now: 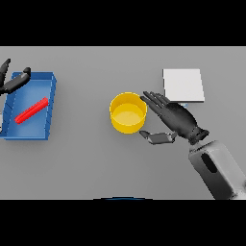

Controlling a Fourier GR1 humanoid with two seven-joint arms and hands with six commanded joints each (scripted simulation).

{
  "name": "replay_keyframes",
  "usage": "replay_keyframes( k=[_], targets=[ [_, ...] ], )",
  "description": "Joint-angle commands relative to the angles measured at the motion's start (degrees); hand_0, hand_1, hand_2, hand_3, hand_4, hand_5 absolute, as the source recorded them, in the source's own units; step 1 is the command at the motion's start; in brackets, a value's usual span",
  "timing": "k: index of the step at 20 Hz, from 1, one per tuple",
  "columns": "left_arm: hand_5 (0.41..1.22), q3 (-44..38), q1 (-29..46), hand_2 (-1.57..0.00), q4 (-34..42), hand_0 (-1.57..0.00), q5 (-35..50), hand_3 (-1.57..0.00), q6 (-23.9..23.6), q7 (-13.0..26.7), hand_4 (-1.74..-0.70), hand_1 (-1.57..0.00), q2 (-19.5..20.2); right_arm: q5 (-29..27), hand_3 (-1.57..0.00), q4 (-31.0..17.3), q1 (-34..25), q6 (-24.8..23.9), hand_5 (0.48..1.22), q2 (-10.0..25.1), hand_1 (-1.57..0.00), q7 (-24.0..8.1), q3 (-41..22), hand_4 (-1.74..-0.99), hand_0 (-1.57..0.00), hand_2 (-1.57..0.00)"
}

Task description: Pick up the red beaker and tilt it to pour out 1 green nut into yellow bowl. Pick up the yellow bowl and place it on the metallic measuring scale.

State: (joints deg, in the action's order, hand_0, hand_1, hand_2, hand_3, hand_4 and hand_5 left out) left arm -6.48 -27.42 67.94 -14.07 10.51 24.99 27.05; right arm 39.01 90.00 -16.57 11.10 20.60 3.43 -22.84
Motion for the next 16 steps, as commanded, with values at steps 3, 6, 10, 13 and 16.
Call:
replay_keyframes(
  k=[3, 6, 10, 13, 16],
  targets=[
    [0.687, 0.06, 0.43, 0.0, 0.2, 0.0, -0.04, 0.0, 0.06, -0.24, -0.81, 0.0, -0.08, 4.19, 0.0, -3.06, -4.86, 3.04, 0.639, 0.76, 0.0, 2.1, -4.69, -1.167, 0.0, 0.0],
    [0.692, -0.19, 0.5, 0.0, 0.64, 0.0, 0.18, 0.0, 0.47, -0.48, -0.81, 0.0, 0.42, 6.51, 0.0, -7.27, -9.62, 5.61, 0.642, 1.91, 0.0, 4.56, -7.34, -1.156, 0.0, 0.0],
    [0.696, -0.13, 0.87, 0.0, 0.98, 0.0, 0.28, 0.0, 0.77, -0.78, -0.81, 0.0, 0.42, 8.47, 0.0, -13.9, -14.46, 7.86, 0.644, 0.45, 0.0, 6.48, -10.71, -1.157, 0.0, 0.0],
    [0.696, -0.58, 1.01, 0.0, 0.88, 0.0, 0.08, 0.0, 0.57, -0.37, -0.81, 0.0, 1.04, 9.35, 0.0, -16.69, -17.54, 10.72, 0.658, -0.01, 0.0, 7.7, -12.82, -1.161, 0.0, 0.0],
    [0.7, -0.47, 0.79, 0.0, 0.52, 0.0, 0.02, 0.0, 0.8, -0.91, -0.81, 0.0, 1.06, 10.29, 0.0, -19.04, -20.06, 13.27, 0.67, -0.89, 0.0, 7.17, -14.63, -1.164, 0.0, 0.0]
  ],
)
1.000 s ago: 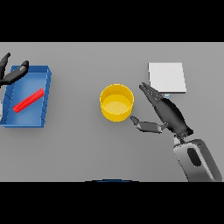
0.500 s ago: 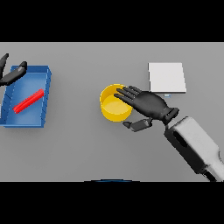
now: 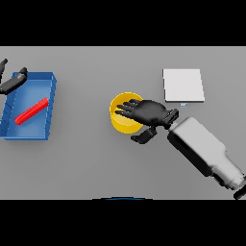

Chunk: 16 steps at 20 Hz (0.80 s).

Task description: Pick up the red beaker and tilt it to pour out 1 green nut into yellow bowl. Pick up the yellow bowl and place it on the metallic measuring scale.

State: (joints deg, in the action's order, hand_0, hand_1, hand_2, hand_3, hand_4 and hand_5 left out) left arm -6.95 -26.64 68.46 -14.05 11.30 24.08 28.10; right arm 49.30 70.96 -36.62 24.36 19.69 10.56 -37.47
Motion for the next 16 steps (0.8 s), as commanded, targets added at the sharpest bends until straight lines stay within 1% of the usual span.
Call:
replay_keyframes(
  k=[1, 2, 4, 6, 7, 8, 9, 10, 11, 12, 13, 14, 15, 16],
  targets=[
    [0.702, 0.08, -0.45, 0.0, -0.39, 0.0, 0.0, 0.0, 0.3, 0.08, -0.8, 0.0, 0.06, 0.4, 0.0, -1.49, -0.99, 0.61, 0.673, 0.16, 0.0, 0.35, -0.45, -1.168, 0.0, 0.0],
    [0.703, -0.1, -0.22, 0.0, -0.49, 0.0, 0.1, 0.0, 0.43, -0.18, -0.8, 0.0, 0.26, 0.79, 0.0, -3.32, -1.97, 0.67, 0.674, -0.63, 0.0, -0.06, -0.87, -1.174, 0.0, 0.0],
    [0.703, 0.06, 0.2, 0.0, -0.61, 0.0, -0.12, 0.0, 0.53, -0.8, -0.8, 0.0, 0.35, 1.49, 0.0, -6.46, -2.87, 0.23, 0.674, -2.04, 0.0, 0.15, -1.86, -1.181, 0.0, 0.0],
    [0.704, 0.27, -0.12, 0.0, -1.21, 0.0, -0.5, 0.0, 0.37, -0.51, -0.8, 0.0, 0.2, 1.35, -0.01, -7.78, -3.69, 0.92, 0.684, -2.34, 0.0, 0.7, -2.07, -1.186, 0.0, 0.0],
    [0.708, 0.26, 0.26, 0.0, -1.01, 0.0, -0.36, 0.0, 0.39, -1.01, -0.79, 0.0, 0.11, 1.56, -0.01, -8.6, -3.55, 0.79, 0.693, -2.71, 0.0, 0.4, -2.32, -1.188, 0.0, 0.0],
    [0.711, 0.24, -0.03, 0.0, -0.54, 0.0, -0.31, 0.0, 0.56, -0.11, -0.79, 0.0, 0.3, 1.4, -0.02, -9.13, -3.69, 0.95, 0.708, -3.25, 0.0, 0.31, -2.34, -1.195, 0.0, 0.0],
    [0.713, 0.24, -0.24, 0.0, -0.99, 0.0, -0.56, 0.0, 0.4, -0.19, -0.79, 0.0, 0.39, 1.35, -0.04, -10.18, -4.7, 1.04, 0.732, -3.52, 0.0, -0.11, -2.0, -1.209, 0.0, -0.01],
    [0.714, 0.19, 0.37, 0.0, -0.68, 0.0, -0.43, 0.0, 0.57, -0.6, -0.79, 0.0, 0.52, 1.29, -0.08, -10.19, -4.52, 1.3, 0.77, -3.42, -0.01, -0.03, -2.09, -1.234, 0.0, -0.04],
    [0.712, 0.2, 0.03, 0.0, -0.37, 0.0, -0.34, 0.0, 0.58, -0.49, -0.79, 0.0, 0.51, 1.65, -0.13, -10.23, -4.21, 0.52, 0.809, -3.27, -0.06, 0.18, -2.29, -1.261, -0.05, -0.09],
    [0.711, 0.41, 0.11, 0.0, -0.58, 0.0, -0.58, 0.0, 0.38, -0.65, -0.79, 0.0, 0.3, 1.68, -0.21, -10.36, -4.32, 0.3, 0.891, -3.2, -0.18, 1.12, -2.41, -1.309, -0.19, -0.19],
    [0.71, 0.3, 0.02, 0.0, -0.5, 0.0, -0.58, 0.0, 0.29, -0.47, -0.79, 0.0, 0.37, 1.74, -0.32, -10.56, -4.81, 0.37, 0.957, -3.96, -0.41, 1.44, -2.55, -1.363, -0.45, -0.35],
    [0.71, 0.2, 0.06, 0.0, -0.44, 0.0, -0.46, 0.0, 0.39, -0.36, -0.79, 0.0, 0.46, 1.64, -0.57, -10.48, -4.64, 0.12, 1.01, -3.74, -0.64, 2.22, -2.61, -1.435, -0.68, -0.59],
    [0.71, 0.18, -0.63, 0.0, -1.58, 0.0, -0.58, 0.0, 0.45, -0.75, -0.79, 0.0, 0.48, 1.47, -0.68, -9.75, -4.05, 0.06, 1.052, -3.18, -0.83, 2.43, -2.57, -1.492, -0.86, -0.79],
    [0.707, 0.08, -0.94, 0.0, -1.74, 0.0, -0.51, 0.0, 0.54, -0.56, -0.79, 0.0, 0.58, 1.31, -0.79, -9.0, -3.74, 0.85, 1.086, -2.9, -0.97, 2.07, -2.67, -1.54, -1.0, -0.95]
  ],
)
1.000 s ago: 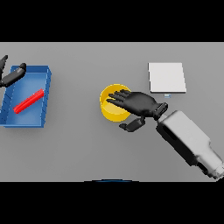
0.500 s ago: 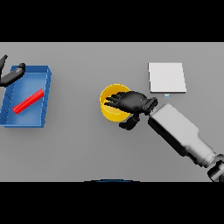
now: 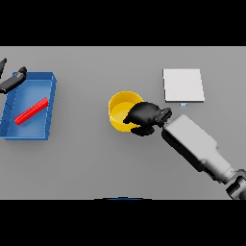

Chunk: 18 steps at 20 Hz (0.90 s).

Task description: Pick up the red beaker and tilt it to pour out 1 green nut into yellow bowl. Pick up the yellow bowl and place it on the metallic measuring scale.

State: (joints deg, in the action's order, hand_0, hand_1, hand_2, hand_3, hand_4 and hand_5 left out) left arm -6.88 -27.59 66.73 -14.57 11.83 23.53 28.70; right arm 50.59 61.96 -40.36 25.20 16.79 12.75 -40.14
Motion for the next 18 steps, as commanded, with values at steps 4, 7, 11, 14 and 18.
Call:
replay_keyframes(
  k=[4, 7, 11, 14, 18],
  targets=[
    [0.711, 0.43, 0.43, 0.0, 0.28, 0.0, -0.36, 0.0, 0.15, -0.78, -0.78, 0.0, 0.12, -0.72, -1.07, 1.29, 0.09, 1.75, 1.166, 0.5, -1.33, -1.3, 0.14, -1.658, -1.34, -1.25],
    [0.712, 0.24, 0.27, 0.0, 0.25, 0.0, 0.0, 0.0, 0.47, -0.1, -0.78, 0.0, 0.14, -1.67, -1.17, 1.28, -0.64, 3.47, 1.193, 1.47, -1.45, -0.87, 0.61, -1.698, -1.45, -1.33],
    [0.704, 0.24, 0.56, 0.0, 0.86, 0.0, 0.05, 0.0, 0.2, -0.13, -0.78, 0.0, -0.01, -2.92, -1.18, 3.84, -1.29, 4.83, 1.209, 2.18, -1.52, -1.34, 1.6, -1.724, -1.52, -1.41],
    [0.707, 0.64, 0.36, 0.0, 0.43, 0.0, -0.53, 0.0, 0.09, -0.9, -0.77, 0.0, 0.07, -4.14, -1.16, 7.07, -1.3, 7.03, 1.215, 4.0, -1.54, -3.11, 3.01, -1.732, -1.55, -1.46],
    [0.702, 0.11, 0.22, 0.0, 1.03, 0.0, 0.4, 0.0, 0.33, -0.83, -0.78, 0.0, 0.04, -4.39, -1.22, 12.15, -0.49, 8.6, 1.219, 7.08, -1.56, -5.81, 4.66, -1.737, -1.56, -1.43]
  ],
)
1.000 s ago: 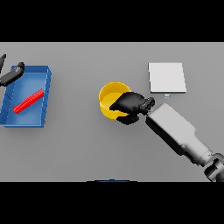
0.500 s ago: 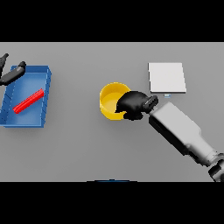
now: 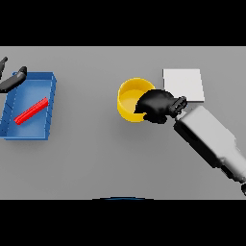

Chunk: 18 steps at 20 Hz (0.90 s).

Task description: Pick up the red beaker and tilt it to pour out 1 green nut into yellow bowl. Pick up the yellow bowl and place it on the metallic measuring scale.

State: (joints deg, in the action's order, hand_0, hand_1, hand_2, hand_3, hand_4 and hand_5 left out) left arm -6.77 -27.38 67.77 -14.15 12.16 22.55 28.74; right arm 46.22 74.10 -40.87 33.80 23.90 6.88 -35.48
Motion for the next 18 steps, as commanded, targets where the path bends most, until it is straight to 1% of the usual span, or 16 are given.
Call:
replay_keyframes(
  k=[1, 2, 3, 4, 5, 7, 8, 9, 10, 11, 12, 13, 14, 15, 16, 18],
  targets=[
    [0.702, -0.3, 0.12, 0.0, -0.09, 0.0, 0.43, 0.0, -0.1, 0.25, -0.79, 0.0, -0.28, 0.04, -1.2, 1.1, 0.34, 0.24, 1.219, 0.61, -1.56, -0.88, 0.29, -1.738, -1.56, -1.45],
    [0.702, -0.65, -0.15, 0.0, -0.21, 0.0, 0.69, 0.0, 0.0, 0.96, -0.79, 0.0, -0.09, -0.08, -1.19, 2.11, 0.6, 0.58, 1.219, 1.17, -1.56, -1.21, 0.54, -1.739, -1.56, -1.47],
    [0.702, -0.73, -0.32, 0.0, -0.66, 0.0, 0.84, 0.0, 0.14, 0.44, -0.8, 0.0, -0.11, -0.27, -1.18, 3.45, 0.82, 1.25, 1.219, 1.35, -1.57, -1.82, 0.59, -1.739, -1.57, -1.49],
    [0.704, -0.49, -0.34, 0.0, -0.76, 0.0, 0.67, 0.0, 0.21, 0.25, -0.8, 0.0, -0.16, -0.52, -1.18, 3.73, 0.93, 0.93, 1.219, 2.13, -1.57, -0.86, 1.24, -1.739, -1.57, -1.51],
    [0.704, -0.51, -0.28, 0.0, -0.61, 0.0, 0.73, 0.0, 0.24, 0.47, -0.8, 0.0, -0.15, -0.86, -1.18, 3.78, 0.96, 1.12, 1.219, 2.87, -1.57, -1.72, 2.35, -1.74, -1.52, -1.52],
    [0.71, -0.58, -0.16, 0.0, 0.05, 0.0, 1.09, 0.0, 0.31, 1.96, -0.81, 0.0, -0.42, -0.98, -1.19, 4.02, 0.24, 1.22, 1.22, 4.0, -1.57, -3.43, 3.85, -1.74, -1.54, -1.49],
    [0.717, -0.67, 0.36, 0.0, 0.56, 0.0, 1.55, 0.0, 0.35, 1.83, -0.82, 0.0, -0.75, -1.05, -1.18, 3.74, 0.07, 0.44, 1.22, 5.12, -1.57, -2.27, 4.72, -1.74, -1.54, -1.49],
    [0.723, -0.85, -0.05, 0.0, 0.31, 0.0, 1.48, 0.0, 0.25, 2.32, -0.83, 0.0, -0.56, -0.77, -1.17, 1.98, -0.62, -1.17, 1.22, 5.96, -1.57, -1.6, 5.71, -1.741, -1.55, -1.5],
    [0.728, -0.97, -0.02, 0.0, 1.03, 0.0, 1.85, 0.0, 0.46, 2.51, -0.83, 0.0, -0.49, -0.37, -1.17, 0.26, -1.38, -2.84, 1.22, 5.79, -1.57, -1.98, 6.3, -1.741, -1.55, -1.52],
    [0.733, -1.2, 0.14, 0.0, 1.08, 0.0, 2.01, 0.0, 0.43, 2.37, -0.83, 0.0, -0.35, -0.32, -1.16, -0.53, -1.77, -3.96, 1.221, 6.15, -1.57, -1.68, 7.02, -1.741, -1.56, -1.53],
    [0.737, -1.05, -0.01, 0.0, 1.5, 0.0, 2.14, 0.0, 0.59, 3.26, -0.84, 0.0, -0.54, -0.32, -1.16, -1.68, -2.17, -4.9, 1.221, 6.61, -1.57, -0.95, 7.65, -1.741, -1.56, -1.53],
    [0.737, -0.88, 0.22, 0.0, 1.73, 0.0, 2.1, 0.0, 0.51, 3.27, -0.84, 0.0, -0.76, 0.01, -1.15, -3.94, -3.0, -6.12, 1.221, 7.0, -1.57, -0.27, 8.25, -1.741, -1.56, -1.54],
    [0.739, -0.8, 0.16, 0.0, 2.32, 0.0, 2.13, 0.0, 0.44, 4.18, -0.84, 0.0, -0.88, 0.53, -1.15, -5.72, -3.29, -7.25, 1.221, 7.09, -1.57, -0.71, 8.53, -1.741, -1.56, -1.54],
    [0.746, -0.97, 0.23, 0.0, 1.97, 0.0, 2.06, 0.0, 0.51, 4.03, -0.85, 0.0, -0.57, 1.02, -1.15, -8.28, -4.02, -8.46, 1.221, 7.52, -1.57, 0.21, 8.87, -1.741, -1.57, -1.55],
    [0.754, -1.02, 0.64, 0.0, 2.89, 0.0, 2.38, 0.0, 0.51, 5.01, -0.85, 0.0, -0.75, 0.87, -1.16, -9.61, -4.13, -9.47, 1.221, 7.78, -1.57, 0.37, 9.47, -1.741, -1.57, -1.55],
    [0.76, -0.77, 1.43, 0.0, 3.98, 0.0, 2.19, 0.0, 0.19, 5.77, -0.85, 0.0, -0.99, 1.38, -1.15, -13.61, -4.97, -11.25, 1.221, 7.49, -1.57, 0.53, 10.08, -1.741, -1.57, -1.55]
  ],
)
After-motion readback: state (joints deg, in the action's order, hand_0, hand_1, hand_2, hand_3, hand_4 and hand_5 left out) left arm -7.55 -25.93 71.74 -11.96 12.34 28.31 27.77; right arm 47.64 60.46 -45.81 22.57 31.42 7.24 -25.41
